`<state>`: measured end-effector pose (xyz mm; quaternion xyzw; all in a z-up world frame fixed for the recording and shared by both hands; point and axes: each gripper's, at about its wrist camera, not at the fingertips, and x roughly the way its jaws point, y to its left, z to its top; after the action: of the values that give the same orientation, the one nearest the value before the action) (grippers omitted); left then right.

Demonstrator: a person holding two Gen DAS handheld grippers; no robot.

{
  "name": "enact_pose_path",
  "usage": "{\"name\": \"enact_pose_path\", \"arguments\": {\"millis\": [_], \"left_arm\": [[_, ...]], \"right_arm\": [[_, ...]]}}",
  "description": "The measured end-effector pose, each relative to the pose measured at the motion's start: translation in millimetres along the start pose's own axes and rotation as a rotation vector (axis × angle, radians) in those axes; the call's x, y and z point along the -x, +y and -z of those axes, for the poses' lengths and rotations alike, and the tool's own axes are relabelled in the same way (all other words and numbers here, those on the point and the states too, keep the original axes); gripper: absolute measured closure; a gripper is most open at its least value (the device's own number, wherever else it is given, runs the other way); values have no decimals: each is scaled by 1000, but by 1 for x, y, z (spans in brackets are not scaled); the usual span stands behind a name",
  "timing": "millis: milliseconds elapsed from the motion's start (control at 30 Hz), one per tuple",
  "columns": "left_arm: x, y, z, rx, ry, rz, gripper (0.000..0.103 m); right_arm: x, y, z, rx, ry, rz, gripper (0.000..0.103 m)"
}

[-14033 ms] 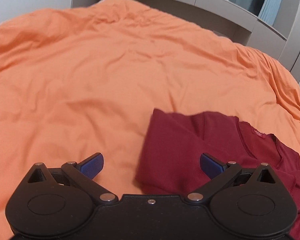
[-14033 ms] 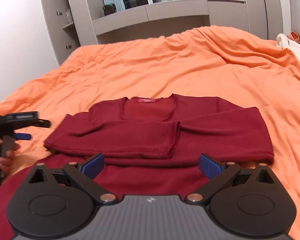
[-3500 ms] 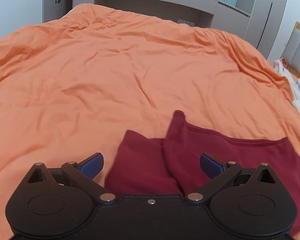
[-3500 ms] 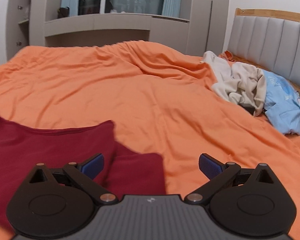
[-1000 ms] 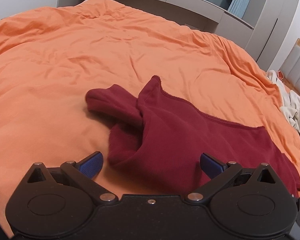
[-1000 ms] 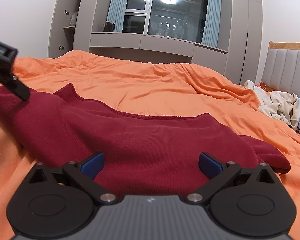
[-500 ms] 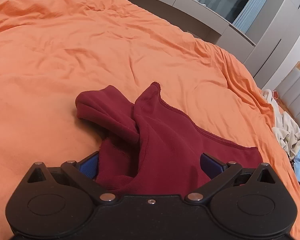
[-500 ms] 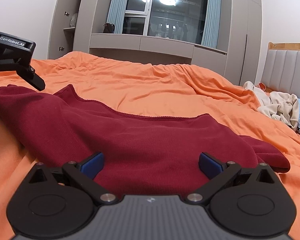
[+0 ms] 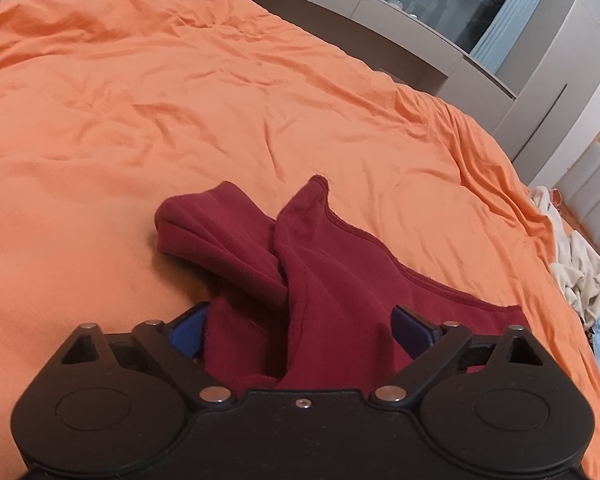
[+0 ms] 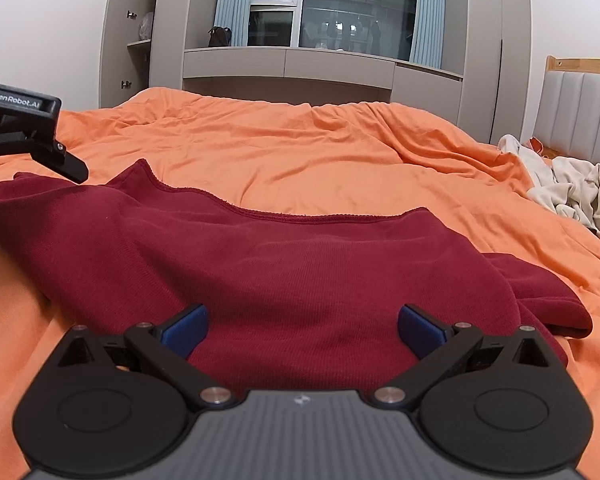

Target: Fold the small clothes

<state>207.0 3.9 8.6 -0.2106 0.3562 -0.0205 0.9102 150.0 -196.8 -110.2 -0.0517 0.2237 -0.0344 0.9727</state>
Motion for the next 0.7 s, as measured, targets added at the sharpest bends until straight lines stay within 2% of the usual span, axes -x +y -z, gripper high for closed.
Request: {"name": "enact_pose_path", "arguments": {"millis": [167,267,300,333,533,700], "left_arm": [[-2,1,-3,-15,-10,-14,26],[-2,5,-6,-3,-8,-12,43],[-3,7,-6,2,-7,-9,55],[-3,9,-6,10,-7,-3,62],[-2,8,-10,-2,-4,15,77],[3,-7,-16,-65,-14,5,80]], "right_arm": [[0,0,0,1,1,1,0],[0,0,-1,1,3,1,0],[0,0,-1,3,6,2,0],[-1,0,-2,8,11,3,0],[0,-2,-10,12,47,-13,0],[11,-10,-16,4,54,-33,0]]}}
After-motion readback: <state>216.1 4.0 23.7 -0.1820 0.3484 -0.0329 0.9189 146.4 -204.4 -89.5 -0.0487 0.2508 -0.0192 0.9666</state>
